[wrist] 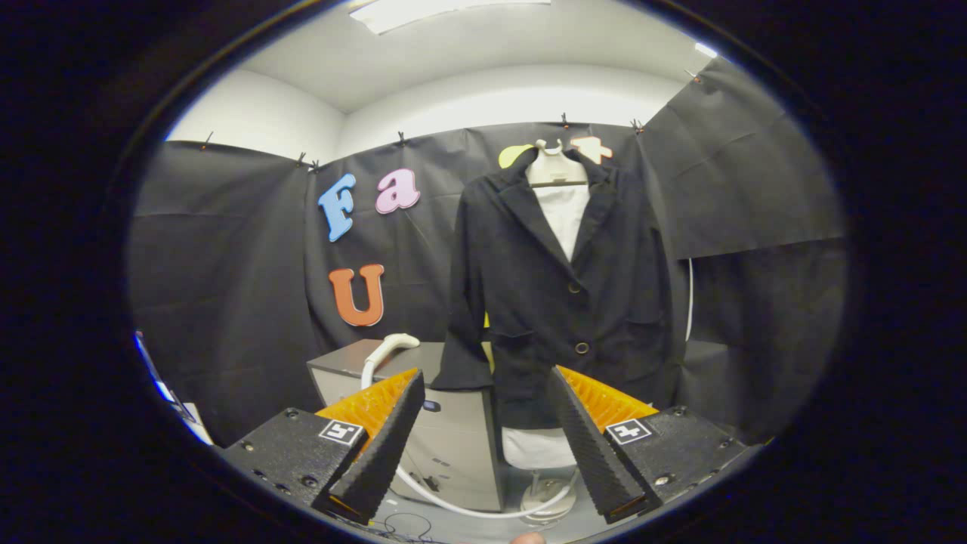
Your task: Iron the clothes twice with a garment steamer, once on the left side and once on the right side.
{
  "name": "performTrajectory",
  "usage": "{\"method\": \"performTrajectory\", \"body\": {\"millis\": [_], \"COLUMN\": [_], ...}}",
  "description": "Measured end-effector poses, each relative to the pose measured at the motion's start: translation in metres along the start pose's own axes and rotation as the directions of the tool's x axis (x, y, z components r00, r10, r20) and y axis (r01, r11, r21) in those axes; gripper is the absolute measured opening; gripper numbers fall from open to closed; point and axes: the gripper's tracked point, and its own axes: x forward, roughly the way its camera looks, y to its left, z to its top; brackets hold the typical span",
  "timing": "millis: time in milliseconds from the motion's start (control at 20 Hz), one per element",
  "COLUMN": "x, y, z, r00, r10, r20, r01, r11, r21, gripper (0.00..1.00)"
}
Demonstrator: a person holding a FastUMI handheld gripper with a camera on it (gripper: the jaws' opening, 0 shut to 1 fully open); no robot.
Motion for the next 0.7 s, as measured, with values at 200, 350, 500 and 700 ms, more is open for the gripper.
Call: {"method": "performTrajectory", "body": {"millis": [200, 350, 500, 700], "x": [0.038, 0.075, 0.127, 0.218], "y": [0.053, 0.087, 0.123, 0.170], "z": [-0.007, -0.010, -0.018, -0.038], "r00": [0.997, 0.988, 0.972, 0.940], "r10": [0.061, 0.117, 0.191, 0.272], "r20": [-0.050, -0.100, -0.137, -0.207], "r01": [-0.060, -0.115, -0.184, -0.260], "r11": [0.998, 0.993, 0.981, 0.962], "r21": [0.013, 0.024, 0.063, 0.081], "gripper": [1.00, 1.00, 1.00, 1.00]}}
